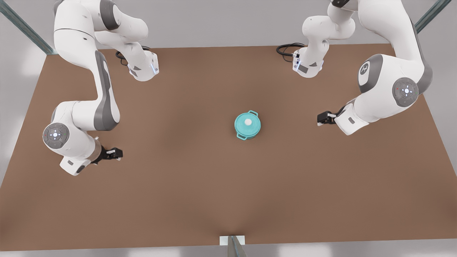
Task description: Open the pot lid and put the potato into the pot
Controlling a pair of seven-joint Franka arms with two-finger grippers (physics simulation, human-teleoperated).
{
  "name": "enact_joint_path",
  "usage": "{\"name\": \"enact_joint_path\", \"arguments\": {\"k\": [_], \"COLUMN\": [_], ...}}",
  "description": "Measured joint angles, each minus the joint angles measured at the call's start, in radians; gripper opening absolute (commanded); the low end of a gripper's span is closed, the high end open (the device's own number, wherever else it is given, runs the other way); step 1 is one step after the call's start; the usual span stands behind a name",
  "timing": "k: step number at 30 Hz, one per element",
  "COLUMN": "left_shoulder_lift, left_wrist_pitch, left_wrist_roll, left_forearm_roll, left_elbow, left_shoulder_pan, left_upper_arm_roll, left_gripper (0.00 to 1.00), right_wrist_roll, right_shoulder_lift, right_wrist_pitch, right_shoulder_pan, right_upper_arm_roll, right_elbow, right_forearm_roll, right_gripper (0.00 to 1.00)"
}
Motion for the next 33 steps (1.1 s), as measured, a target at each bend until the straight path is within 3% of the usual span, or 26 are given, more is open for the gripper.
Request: {"name": "enact_joint_path", "arguments": {"k": [4,8,11,14,18,25,33], "left_shoulder_lift": [0.015,0.174,0.276,0.268,0.275,0.292,0.242], "left_wrist_pitch": [0.008,0.014,0.085,0.207,0.378,0.562,0.631], "left_wrist_roll": [-0.011,-0.105,-0.228,-0.350,-0.508,-0.701,-0.797], "left_forearm_roll": [0.023,0.091,0.132,0.154,0.150,0.156,0.201], "left_elbow": [0.008,0.131,0.144,-0.049,-0.157,-0.258,-0.373], "left_shoulder_pan": [-0.027,-0.417,-0.610,-0.607,-0.567,-0.549,-0.526], "left_upper_arm_roll": [-0.004,-0.049,-0.063,-0.057,-0.055,-0.055,-0.055], "left_gripper": [1.00,1.00,1.00,1.00,1.00,1.00,1.00], "right_wrist_roll": [-0.026,-0.065,-0.080,-0.087,-0.092,-0.113,-0.134], "right_shoulder_lift": [0.000,0.013,-0.033,-0.129,-0.213,-0.090,0.046], "right_wrist_pitch": [0.025,0.039,0.060,0.094,0.157,0.316,0.468], "right_shoulder_pan": [-0.003,-0.038,-0.096,-0.117,-0.135,-0.216,-0.231], "right_upper_arm_roll": [-0.005,-0.011,-0.012,-0.009,-0.013,-0.024,-0.024], "right_elbow": [0.001,-0.005,-0.154,-0.359,-0.510,-0.541,-0.515], "right_forearm_roll": [0.002,0.009,0.031,0.045,0.057,0.028,-0.033], "right_gripper": [1.00,1.00,1.00,1.00,1.00,1.00,1.00]}}
